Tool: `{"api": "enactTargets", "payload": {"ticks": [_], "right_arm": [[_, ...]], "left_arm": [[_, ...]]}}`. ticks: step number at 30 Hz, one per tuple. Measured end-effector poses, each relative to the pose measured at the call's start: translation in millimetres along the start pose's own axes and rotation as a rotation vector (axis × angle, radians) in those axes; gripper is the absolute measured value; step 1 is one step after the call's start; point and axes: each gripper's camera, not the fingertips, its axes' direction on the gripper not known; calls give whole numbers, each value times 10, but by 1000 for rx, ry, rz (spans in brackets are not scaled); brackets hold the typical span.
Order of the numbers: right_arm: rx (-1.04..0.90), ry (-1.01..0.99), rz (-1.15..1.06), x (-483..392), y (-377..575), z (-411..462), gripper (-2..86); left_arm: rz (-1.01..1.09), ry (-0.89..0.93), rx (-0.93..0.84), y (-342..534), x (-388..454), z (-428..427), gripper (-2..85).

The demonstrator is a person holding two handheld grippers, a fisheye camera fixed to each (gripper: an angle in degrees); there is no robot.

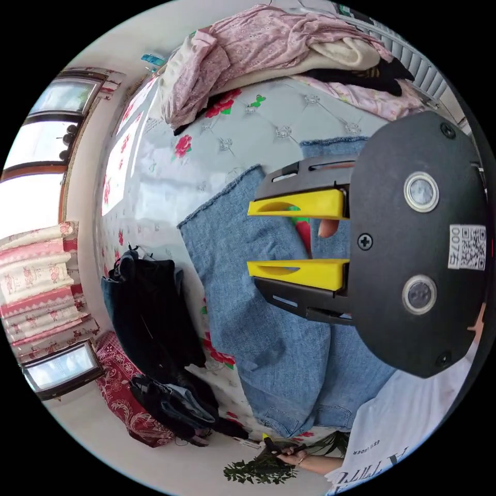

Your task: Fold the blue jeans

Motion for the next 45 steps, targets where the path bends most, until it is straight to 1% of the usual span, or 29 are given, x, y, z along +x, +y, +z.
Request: {"api": "enactTargets", "payload": {"ticks": [3,5,6,7,8,9,11,12,14,16,19,23,24,26,27,28,29,30,32,33,34,37,41,45], "right_arm": [[-101,10,-66,-210,-539,611,85],[-208,25,-102,-357,-762,1117,84],[-239,37,-114,-396,-778,1248,84],[-316,74,-139,-467,-754,1474,81],[-143,100,-156,-508,-702,1381,77],[-155,139,-138,-505,-678,1431,76],[-116,225,-161,-518,-583,1560,70],[-69,236,-166,-519,-571,1558,69],[-51,339,-129,-441,-621,1715,62],[-23,400,-78,-307,-725,1810,56],[-16,427,-19,-137,-939,1947,43],[-26,464,-15,-152,-1081,2102,29],[-24,448,7,-125,-1083,2092,30],[-36,322,173,113,-1075,1951,35],[-49,285,210,175,-1062,1901,36],[-44,201,246,251,-1002,1763,38],[-2,113,219,236,-887,1576,40],[22,76,197,204,-809,1472,40],[55,-25,113,2,-432,1120,43],[52,-40,91,-65,-316,1046,44],[34,-63,44,-212,-61,920,46],[-49,-53,-97,-629,704,692,52],[-211,-8,-225,-1032,1704,604,59],[-308,-3,-212,-1167,2250,779,65]], "left_arm": [[103,-61,-116,-339,220,461,134],[158,-162,-287,-461,377,979,124],[160,-202,-331,-470,401,1108,124],[187,-218,-324,-473,461,1162,124],[179,-252,-297,-481,471,1188,123],[181,-244,-296,-489,472,1215,122],[141,-216,-256,-552,387,1265,117],[137,-209,-241,-578,361,1280,117],[150,-224,-166,-718,316,1354,113],[145,-236,-98,-845,326,1427,110],[93,-199,-4,-1046,327,1570,109],[121,-222,69,-1032,383,1652,103],[114,-213,74,-1012,358,1646,102],[57,-171,43,-940,232,1525,96],[46,-176,50,-898,216,1449,89],[18,-231,99,-758,207,1228,75],[16,-272,144,-565,218,981,67],[19,-275,157,-454,219,862,64],[-13,-222,170,93,159,441,84],[-31,-211,160,251,138,361,89],[-80,-197,129,585,97,235,96],[-148,-190,17,1458,161,57,109],[-197,-274,-112,2418,325,26,110],[-195,-335,-185,2633,281,323,98]]}}
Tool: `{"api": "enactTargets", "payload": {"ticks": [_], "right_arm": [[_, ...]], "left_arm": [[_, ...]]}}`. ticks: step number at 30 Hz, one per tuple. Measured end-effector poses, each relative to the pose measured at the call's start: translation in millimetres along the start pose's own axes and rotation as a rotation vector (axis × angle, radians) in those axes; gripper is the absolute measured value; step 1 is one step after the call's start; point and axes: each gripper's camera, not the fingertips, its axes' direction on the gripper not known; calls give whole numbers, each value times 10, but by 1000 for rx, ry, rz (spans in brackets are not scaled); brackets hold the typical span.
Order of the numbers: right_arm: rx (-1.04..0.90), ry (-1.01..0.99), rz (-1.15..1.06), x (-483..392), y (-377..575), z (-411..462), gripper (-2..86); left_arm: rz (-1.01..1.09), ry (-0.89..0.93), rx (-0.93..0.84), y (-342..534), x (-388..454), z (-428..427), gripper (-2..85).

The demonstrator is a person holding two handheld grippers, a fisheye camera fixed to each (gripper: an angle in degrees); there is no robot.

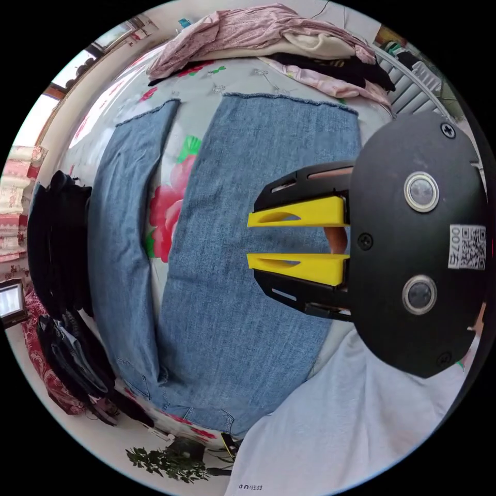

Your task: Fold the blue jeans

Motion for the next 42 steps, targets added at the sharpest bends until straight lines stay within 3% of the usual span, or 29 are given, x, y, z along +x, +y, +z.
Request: {"api": "enactTargets", "payload": {"ticks": [6,11,15,17,21,27,32,36,39,42], "right_arm": [[-7,42,13,-337,325,266,74],[-58,7,41,-452,332,224,83],[165,-2,48,-295,-115,-224,91],[269,-16,99,-71,-726,-403,98],[339,-46,138,270,-1895,-431,113],[170,156,80,636,-3612,27,133],[-18,356,-232,627,-4365,546,135],[-86,232,-441,553,-4498,654,101],[-81,140,-445,621,-4501,608,59],[-75,180,-389,583,-4413,521,24]], "left_arm": [[132,-150,-85,-313,-214,150,64],[-115,56,-104,-309,-867,-4,72],[-153,147,125,-456,-1063,-567,70],[-44,135,270,-917,-937,-873,83],[144,170,358,-1996,-508,-910,111],[339,234,229,-3654,349,-227,112],[578,136,97,-4204,1019,319,112],[622,177,101,-4209,1130,337,31],[663,104,116,-4112,1294,281,-4],[577,154,90,-4104,1218,187,-8]]}}
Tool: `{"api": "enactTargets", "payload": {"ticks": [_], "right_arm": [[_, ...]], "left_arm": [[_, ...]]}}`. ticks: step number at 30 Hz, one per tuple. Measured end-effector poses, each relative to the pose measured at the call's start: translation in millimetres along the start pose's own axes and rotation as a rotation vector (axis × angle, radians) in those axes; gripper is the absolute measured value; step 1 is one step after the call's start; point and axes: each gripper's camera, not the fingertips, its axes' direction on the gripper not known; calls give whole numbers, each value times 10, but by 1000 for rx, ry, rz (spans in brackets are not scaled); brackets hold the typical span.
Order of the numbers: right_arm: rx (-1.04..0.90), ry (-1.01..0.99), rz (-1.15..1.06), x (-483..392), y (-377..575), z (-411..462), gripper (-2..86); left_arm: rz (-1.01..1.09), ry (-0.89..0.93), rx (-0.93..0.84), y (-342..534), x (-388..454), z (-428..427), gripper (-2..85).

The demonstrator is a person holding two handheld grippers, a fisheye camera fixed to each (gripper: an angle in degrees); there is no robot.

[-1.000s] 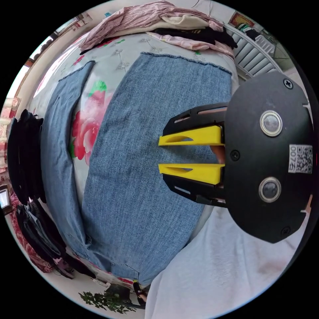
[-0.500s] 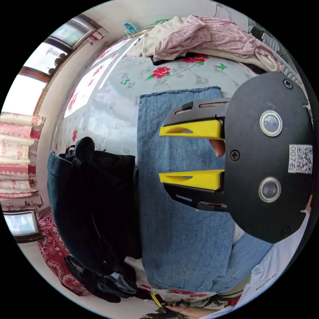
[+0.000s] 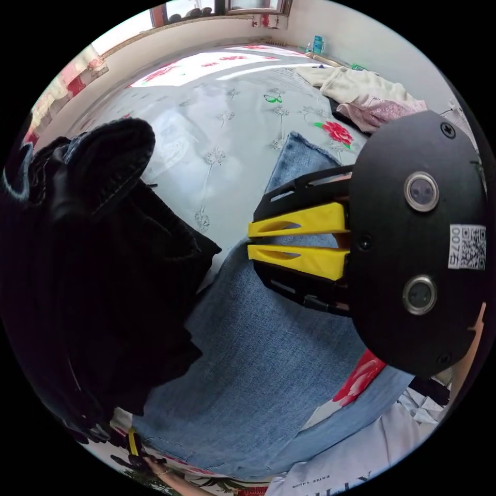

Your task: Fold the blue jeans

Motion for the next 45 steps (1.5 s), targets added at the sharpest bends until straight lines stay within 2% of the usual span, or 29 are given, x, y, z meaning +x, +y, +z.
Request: {"api": "enactTargets", "payload": {"ticks": [3,9,12,14,17,21,23,26,29,34,38,41,45], "right_arm": [[104,48,26,-129,272,-404,10],[385,154,6,-666,1383,-1794,2],[510,248,50,-1022,2227,-2481,1],[575,303,67,-1382,3002,-2871,1],[582,292,129,-1860,3914,-3016,1],[454,152,260,-2374,4685,-2474,0],[274,82,314,-2718,4960,-1727,0],[102,-50,389,-2906,5160,-935,-1],[117,-96,431,-2812,5264,-872,-2],[201,-19,322,-2718,5309,-1334,-2],[122,-64,305,-2755,5473,-959,0],[78,-112,332,-2703,5541,-736,4],[22,-163,324,-2500,5607,-887,21]], "left_arm": [[-22,22,54,175,25,-364,-9],[38,-19,278,893,471,-1765,-10],[45,-98,371,1535,771,-2544,-10],[11,-76,467,2222,944,-3076,-10],[-1,-43,481,3040,1290,-3345,-10],[-48,-13,255,3685,1713,-2813,-10],[-88,17,53,3966,1902,-2030,-10],[-144,74,-91,4132,1947,-1248,-10],[-199,145,-117,3938,1779,-1188,-10],[-40,45,-22,3633,1963,-1796,-10],[132,-33,-180,3755,2263,-1444,-10],[47,7,-193,3749,2249,-1309,-10],[12,28,-134,3821,2235,-1585,-10]]}}
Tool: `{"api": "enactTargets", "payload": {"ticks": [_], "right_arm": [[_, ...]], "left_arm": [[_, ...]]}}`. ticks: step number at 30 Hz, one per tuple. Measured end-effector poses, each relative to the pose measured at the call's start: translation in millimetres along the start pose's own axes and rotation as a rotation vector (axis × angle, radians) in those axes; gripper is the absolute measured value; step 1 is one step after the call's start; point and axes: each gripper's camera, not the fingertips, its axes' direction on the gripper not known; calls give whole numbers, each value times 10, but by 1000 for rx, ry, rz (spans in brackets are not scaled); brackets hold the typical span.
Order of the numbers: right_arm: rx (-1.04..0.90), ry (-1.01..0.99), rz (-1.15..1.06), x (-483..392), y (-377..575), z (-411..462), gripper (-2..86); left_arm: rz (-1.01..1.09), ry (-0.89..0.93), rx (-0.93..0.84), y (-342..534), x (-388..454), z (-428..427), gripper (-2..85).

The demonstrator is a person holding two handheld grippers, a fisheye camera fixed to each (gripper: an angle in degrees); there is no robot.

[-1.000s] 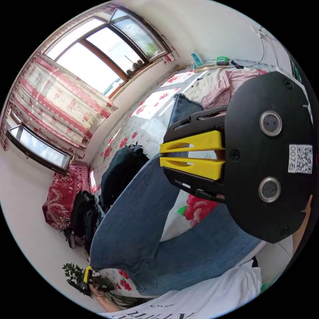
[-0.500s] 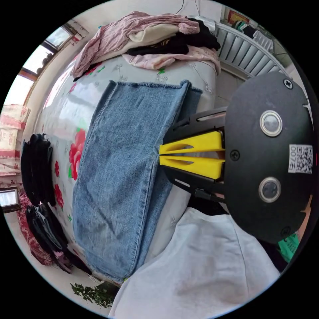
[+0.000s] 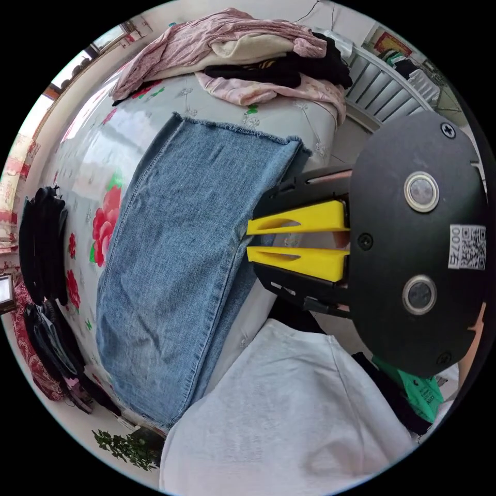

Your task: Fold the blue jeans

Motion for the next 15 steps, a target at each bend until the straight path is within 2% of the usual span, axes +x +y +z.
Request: {"api": "enactTargets", "payload": {"ticks": [4,8,12,15], "right_arm": [[204,-87,-63,128,-150,-585,45],[360,-269,-204,-145,-1110,-731,55],[392,-382,-391,-809,-2209,-584,57],[345,-402,-475,-1377,-3017,-374,57]], "left_arm": [[-143,37,59,387,-232,-394,-10],[-322,49,233,504,-484,-705,-10],[-345,34,269,137,-504,-599,-9],[-348,8,213,-201,-461,-344,-10]]}}
